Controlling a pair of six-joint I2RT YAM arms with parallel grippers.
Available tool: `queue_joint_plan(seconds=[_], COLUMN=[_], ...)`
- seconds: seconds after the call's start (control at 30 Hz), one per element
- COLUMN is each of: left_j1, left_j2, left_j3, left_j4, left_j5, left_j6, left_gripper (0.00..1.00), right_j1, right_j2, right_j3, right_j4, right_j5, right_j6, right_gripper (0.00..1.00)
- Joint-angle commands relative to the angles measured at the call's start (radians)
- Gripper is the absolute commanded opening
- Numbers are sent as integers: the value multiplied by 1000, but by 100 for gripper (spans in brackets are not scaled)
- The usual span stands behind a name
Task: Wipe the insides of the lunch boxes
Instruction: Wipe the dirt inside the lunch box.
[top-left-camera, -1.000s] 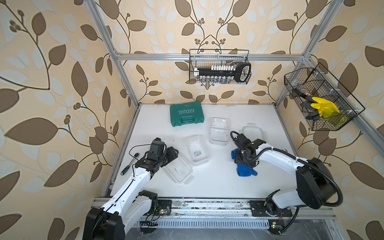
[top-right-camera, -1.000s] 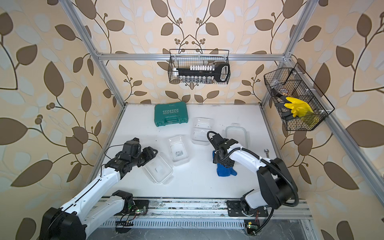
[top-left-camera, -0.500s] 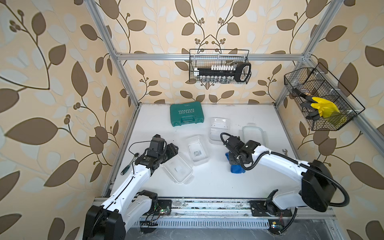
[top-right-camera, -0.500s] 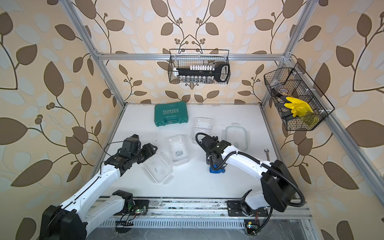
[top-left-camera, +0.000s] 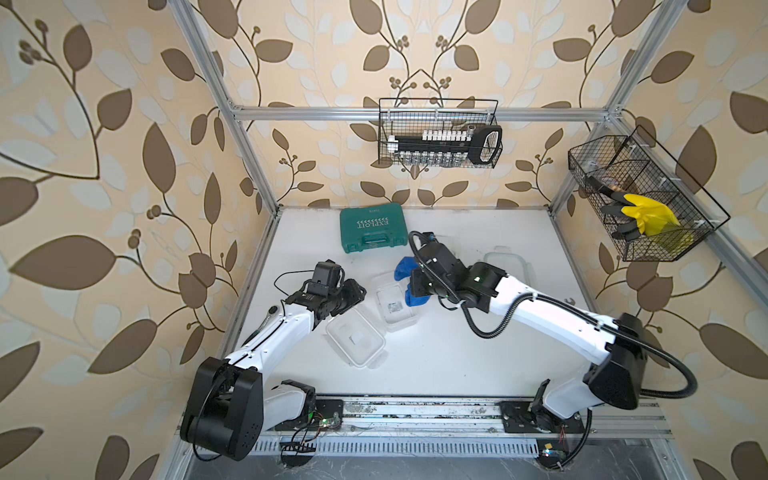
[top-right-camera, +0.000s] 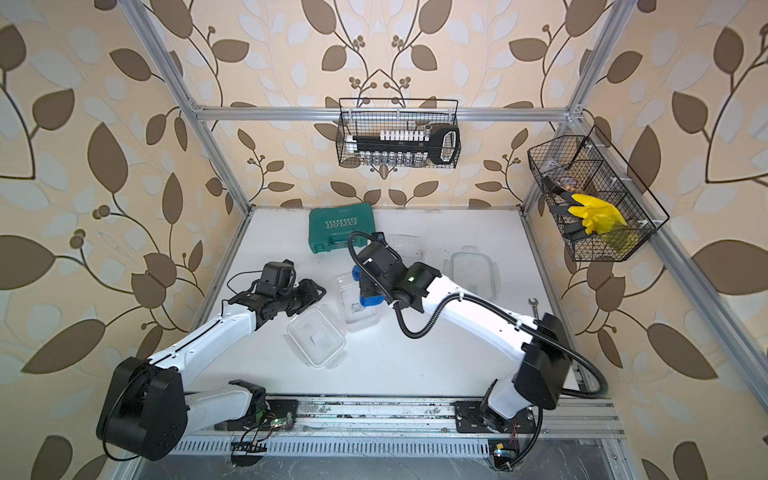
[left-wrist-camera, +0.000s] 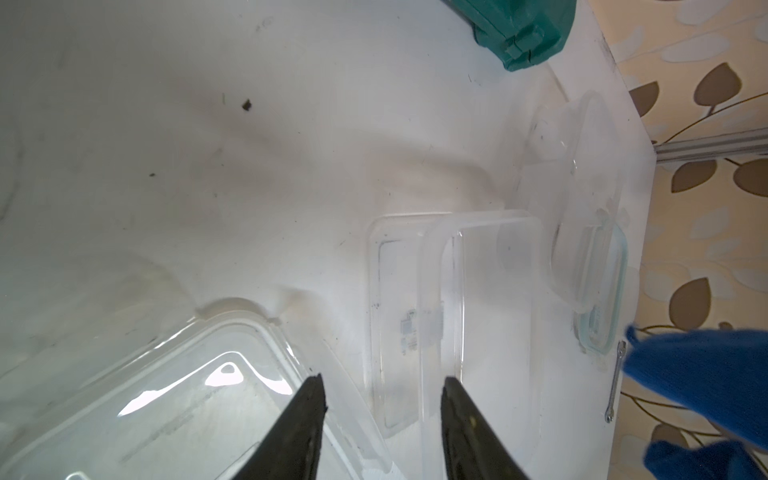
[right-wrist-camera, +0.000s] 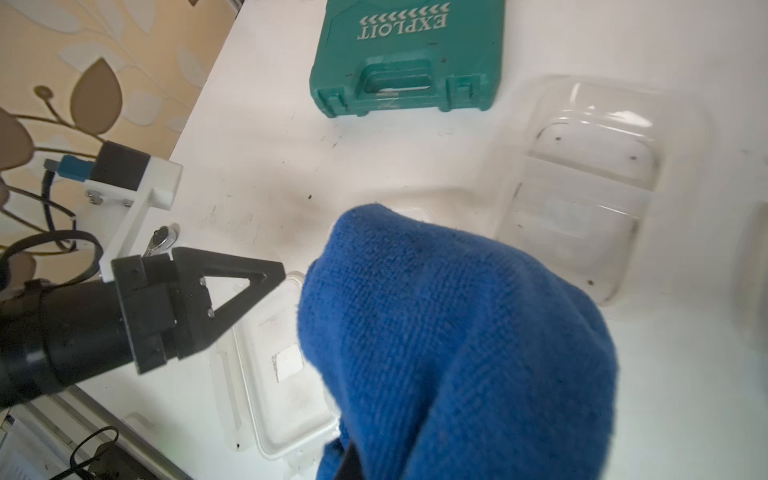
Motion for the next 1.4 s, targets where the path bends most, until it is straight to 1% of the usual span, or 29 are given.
queue_joint_plan(seconds=[0.0, 0.13, 0.23, 0.3, 0.43, 0.53, 0.57, 0.67, 0.73, 0.87, 1.0, 1.17, 1.27, 1.37], left_j1=[-30, -38, -39, -39, -44, -56, -59, -61, -61, -61, -61, -61, -61, -61], left_j2=[36, 79, 113, 138, 202, 248, 254, 273, 284, 297, 307, 310, 312, 315], left_j3=[47, 49, 52, 58, 70, 77, 77, 82, 93, 106, 126, 145, 151, 161], left_j4=[45, 69, 88, 95, 122, 135, 142, 150, 146, 142, 129, 94, 85, 78], left_j5=[22, 24, 25, 25, 33, 32, 26, 19, 18, 3, -14, -47, -59, -56], left_j6=[-8, -15, -19, -17, -12, -8, -10, -14, -14, -17, -22, -11, -7, -1], left_gripper=[47, 47, 45, 44, 43, 42, 42, 42, 42, 42, 43, 44, 44, 44], right_j1=[-5, -6, -25, -43, -63, -72, -70, -69, -65, -60, -48, -26, -23, -23], right_j2=[105, 199, 293, 350, 426, 454, 461, 482, 478, 447, 438, 437, 428, 431], right_j3=[39, 30, 63, 68, 71, 59, 56, 37, 6, -45, -35, 13, 57, 117], right_j4=[117, 219, 217, 250, 328, 397, 412, 466, 503, 511, 411, 215, 77, -70], right_j5=[-137, -211, -251, -289, -310, -338, -342, -402, -435, -512, -580, -599, -570, -509], right_j6=[30, 84, 108, 134, 176, 209, 239, 276, 285, 284, 237, 117, 36, -50], right_gripper=[0, 0, 0, 0, 0, 0, 0, 0, 0, 0, 0, 0, 0, 0])
